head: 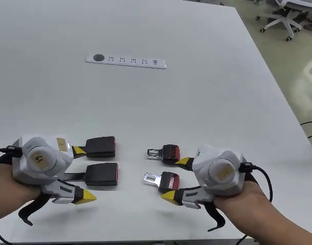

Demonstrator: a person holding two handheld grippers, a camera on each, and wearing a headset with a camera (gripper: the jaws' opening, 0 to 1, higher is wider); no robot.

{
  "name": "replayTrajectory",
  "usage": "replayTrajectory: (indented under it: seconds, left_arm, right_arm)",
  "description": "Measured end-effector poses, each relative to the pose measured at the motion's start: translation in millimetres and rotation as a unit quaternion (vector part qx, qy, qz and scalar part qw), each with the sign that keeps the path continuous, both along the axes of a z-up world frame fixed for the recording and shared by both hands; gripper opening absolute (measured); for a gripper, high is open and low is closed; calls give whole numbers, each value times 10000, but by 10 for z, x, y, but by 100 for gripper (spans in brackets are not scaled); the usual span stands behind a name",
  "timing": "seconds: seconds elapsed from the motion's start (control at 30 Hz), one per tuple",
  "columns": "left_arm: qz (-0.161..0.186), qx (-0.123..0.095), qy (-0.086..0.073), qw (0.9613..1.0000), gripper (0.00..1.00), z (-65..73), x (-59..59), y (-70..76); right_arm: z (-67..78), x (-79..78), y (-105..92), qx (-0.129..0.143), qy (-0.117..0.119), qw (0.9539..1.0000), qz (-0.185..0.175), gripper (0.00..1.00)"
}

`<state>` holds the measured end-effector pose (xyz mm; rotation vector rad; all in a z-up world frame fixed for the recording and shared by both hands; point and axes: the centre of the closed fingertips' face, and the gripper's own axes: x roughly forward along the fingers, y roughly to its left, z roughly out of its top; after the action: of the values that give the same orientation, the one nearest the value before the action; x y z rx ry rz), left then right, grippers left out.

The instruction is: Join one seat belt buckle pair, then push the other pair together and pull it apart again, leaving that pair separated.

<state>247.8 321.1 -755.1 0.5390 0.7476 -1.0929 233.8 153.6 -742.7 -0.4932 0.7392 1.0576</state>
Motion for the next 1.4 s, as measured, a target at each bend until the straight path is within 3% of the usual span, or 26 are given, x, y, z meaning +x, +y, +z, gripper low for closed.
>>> replayTrajectory:
  seconds: [0.2, 0.37, 0.53, 1.03, 1.4]
  left_arm:
    - [-171, 12, 169, 9997, 59, -40, -32, -67]
    - [-213, 1, 221, 9995, 56, -43, -18, -104]
    - [-346, -30, 165, 9993, 53, -20, -1, -162]
    - [-606, -11, 444, 9972, 45, -121, -14, -197]
    - [-840, 134, 411, 9955, 44, -163, -27, -180]
  right_arm:
    - [-53, 24, 8, -30, 29, 10000, 50, 47]
    - [-100, 61, 17, -85, 74, 9999, 123, 46]
    - [-132, 88, 7, -113, 130, 9997, 164, 43]
    - [-289, 27, -23, -235, 363, 9982, 417, 36]
    - [-344, 36, -30, -199, 441, 9968, 635, 32]
